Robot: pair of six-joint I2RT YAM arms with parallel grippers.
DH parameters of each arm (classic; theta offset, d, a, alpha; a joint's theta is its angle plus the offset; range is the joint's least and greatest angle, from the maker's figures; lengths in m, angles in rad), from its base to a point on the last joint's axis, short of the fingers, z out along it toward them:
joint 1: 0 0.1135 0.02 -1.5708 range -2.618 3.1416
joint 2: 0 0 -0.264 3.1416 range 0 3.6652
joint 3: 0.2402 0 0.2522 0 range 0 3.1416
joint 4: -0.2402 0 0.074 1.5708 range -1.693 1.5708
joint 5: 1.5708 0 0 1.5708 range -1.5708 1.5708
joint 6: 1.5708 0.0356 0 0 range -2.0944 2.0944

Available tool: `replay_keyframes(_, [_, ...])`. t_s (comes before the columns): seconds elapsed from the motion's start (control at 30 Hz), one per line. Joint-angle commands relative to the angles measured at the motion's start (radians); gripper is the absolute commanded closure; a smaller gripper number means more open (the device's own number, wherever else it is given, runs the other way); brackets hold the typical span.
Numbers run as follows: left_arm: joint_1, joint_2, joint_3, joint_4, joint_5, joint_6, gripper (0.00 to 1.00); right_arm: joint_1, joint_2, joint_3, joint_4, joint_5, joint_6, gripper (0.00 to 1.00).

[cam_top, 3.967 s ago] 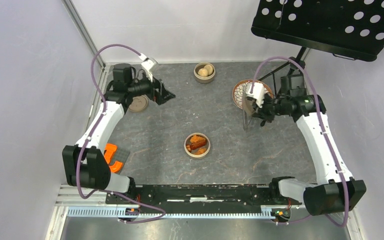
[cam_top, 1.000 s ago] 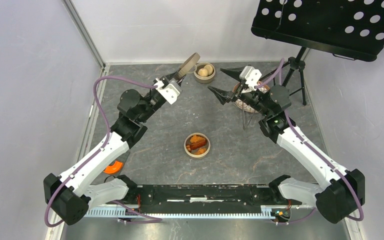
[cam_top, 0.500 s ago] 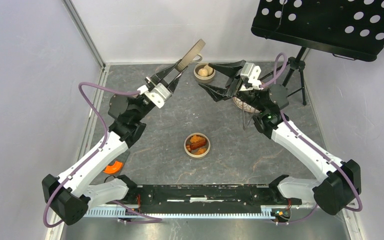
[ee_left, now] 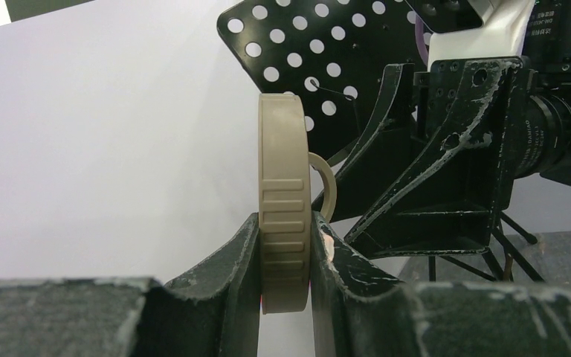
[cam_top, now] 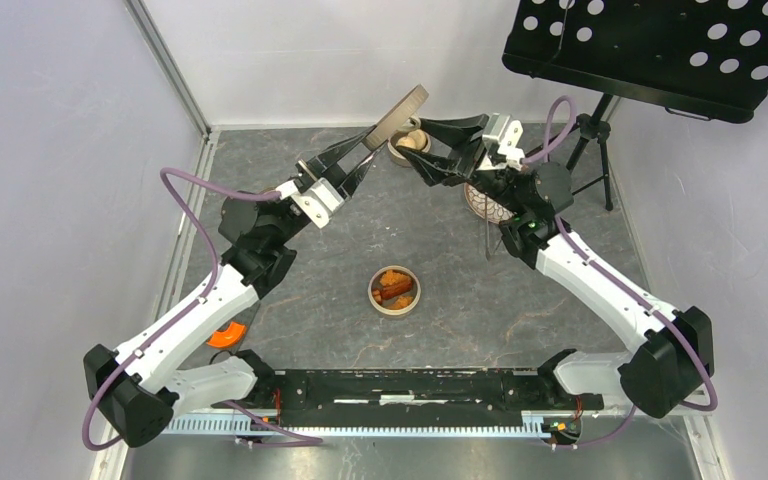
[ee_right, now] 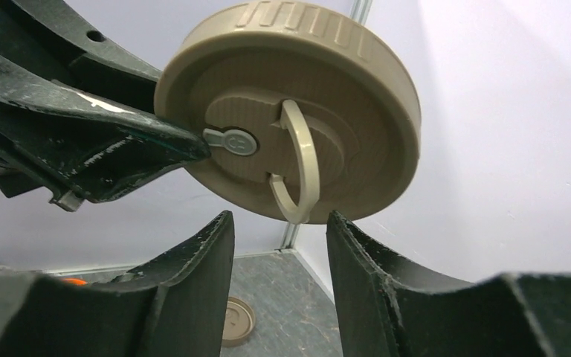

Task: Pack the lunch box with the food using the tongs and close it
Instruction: Pick up the box lid from the center of the board.

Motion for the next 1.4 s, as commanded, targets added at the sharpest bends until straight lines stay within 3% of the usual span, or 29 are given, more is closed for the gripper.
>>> replay_keyframes(0.0, [-0.012,0.005,0.047,0.067,0.007,-0.012,0.98,0.020,-0.004,0.047,0.071,-0.008,-0.017,0.51])
replay_keyframes(0.33, [-0.049,0.016,0.047,0.051,0.012,0.005,0.98,0.029,-0.021,0.037,0.061,0.077,-0.055,0.58])
replay_keyframes(0.47, [-0.067,0.012,0.046,0.031,-0.001,0.001,0.98,0.029,-0.027,0.036,0.042,0.112,-0.064,0.72])
replay_keyframes(0.57, [-0.071,0.018,0.048,0.021,-0.028,0.004,0.97,0.029,-0.028,0.050,-0.012,0.159,-0.063,0.95])
replay_keyframes(0.6, [-0.071,0.019,0.049,0.015,-0.042,0.006,0.93,0.028,-0.029,0.061,-0.048,0.175,-0.063,1.00])
replay_keyframes(0.67, [-0.071,0.020,0.047,-0.002,-0.076,0.011,0.78,0.028,-0.030,0.086,-0.131,0.204,-0.067,1.00])
replay_keyframes(0.73, [-0.071,0.016,0.030,-0.030,-0.124,0.037,0.45,0.029,-0.035,0.104,-0.212,0.213,-0.080,1.00])
replay_keyframes(0.83, [-0.067,-0.004,-0.012,-0.063,-0.201,0.079,0.30,0.027,-0.055,0.098,-0.319,0.248,-0.123,1.00])
replay_keyframes(0.87, [-0.063,-0.017,-0.026,-0.084,-0.224,0.083,0.18,0.027,-0.060,0.099,-0.368,0.260,-0.145,1.00])
replay_keyframes(0.93, [-0.052,-0.042,-0.034,-0.149,-0.265,0.055,0.08,0.023,-0.066,0.102,-0.463,0.279,-0.196,1.00])
replay_keyframes(1.1, [0.039,-0.070,0.031,-0.410,-0.365,-0.186,0.00,0.009,-0.064,0.114,-0.729,0.284,-0.339,1.00])
replay_keyframes(1.27, [0.293,0.011,0.192,-0.698,-0.403,-0.540,0.00,0.008,-0.041,0.133,-1.012,0.262,-0.522,1.00])
replay_keyframes(1.37, [0.374,0.079,0.288,-0.878,-0.397,-0.638,0.00,0.007,0.011,0.193,-1.199,0.222,-0.650,1.00])
